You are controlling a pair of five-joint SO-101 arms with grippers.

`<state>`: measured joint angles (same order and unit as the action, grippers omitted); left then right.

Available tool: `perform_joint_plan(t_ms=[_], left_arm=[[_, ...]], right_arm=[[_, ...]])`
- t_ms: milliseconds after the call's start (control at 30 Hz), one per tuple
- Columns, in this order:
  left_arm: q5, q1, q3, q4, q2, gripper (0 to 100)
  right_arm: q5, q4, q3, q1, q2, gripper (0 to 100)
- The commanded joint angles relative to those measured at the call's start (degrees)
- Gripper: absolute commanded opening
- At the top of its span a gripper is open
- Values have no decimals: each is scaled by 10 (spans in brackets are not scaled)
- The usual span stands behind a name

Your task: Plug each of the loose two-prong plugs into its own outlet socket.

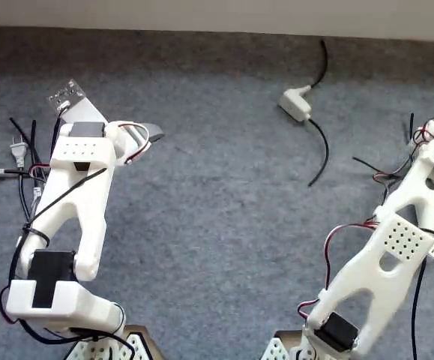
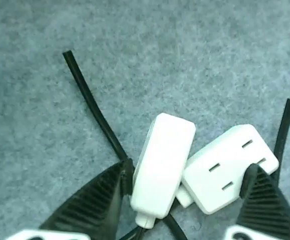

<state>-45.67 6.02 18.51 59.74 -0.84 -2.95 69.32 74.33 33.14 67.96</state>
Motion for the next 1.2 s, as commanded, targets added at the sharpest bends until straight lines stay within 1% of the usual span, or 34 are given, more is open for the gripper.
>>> perform_joint_plan(t_ms=[0, 100, 167, 267, 367, 467, 567, 667, 733, 767, 833, 1067, 1167], left_arm=[[-2, -9, -3, -9, 26, 415], [-2, -9, -3, -9, 26, 415], [-2, -9, -3, -9, 26, 415], [-2, -9, -4, -9, 25, 415], [-2, -9, -4, -9, 25, 415], [-2, -9, -4, -9, 25, 415], [-2, -9, -6, -9, 23, 415], [-2, -9, -6, -9, 23, 415], [-2, -9, -6, -9, 23, 415], [-2, -9, -5, -9, 23, 415], [-2, -8, -5, -9, 23, 415], [-2, -7, -4, -9, 26, 415], [-2, -7, -7, -9, 24, 415]], right_arm=[[2, -14, 4, -3, 3, 229], [2, -14, 16, -3, 3, 149], [2, -9, 50, -3, 4, 118], [2, -6, 95, -2, 4, 103], [2, 29, 136, -3, 4, 101], [2, 80, 169, -7, 3, 101], [4, 153, 231, -16, 3, 101], [5, 231, 284, -42, -6, 101], [6, 277, 273, -66, -26, 101], [12, 297, 268, -80, -37, 101], [50, 319, 265, -104, -63, 101], [168, 319, 255, -167, -171, 101], [200, 320, 217, -205, -204, 101]])
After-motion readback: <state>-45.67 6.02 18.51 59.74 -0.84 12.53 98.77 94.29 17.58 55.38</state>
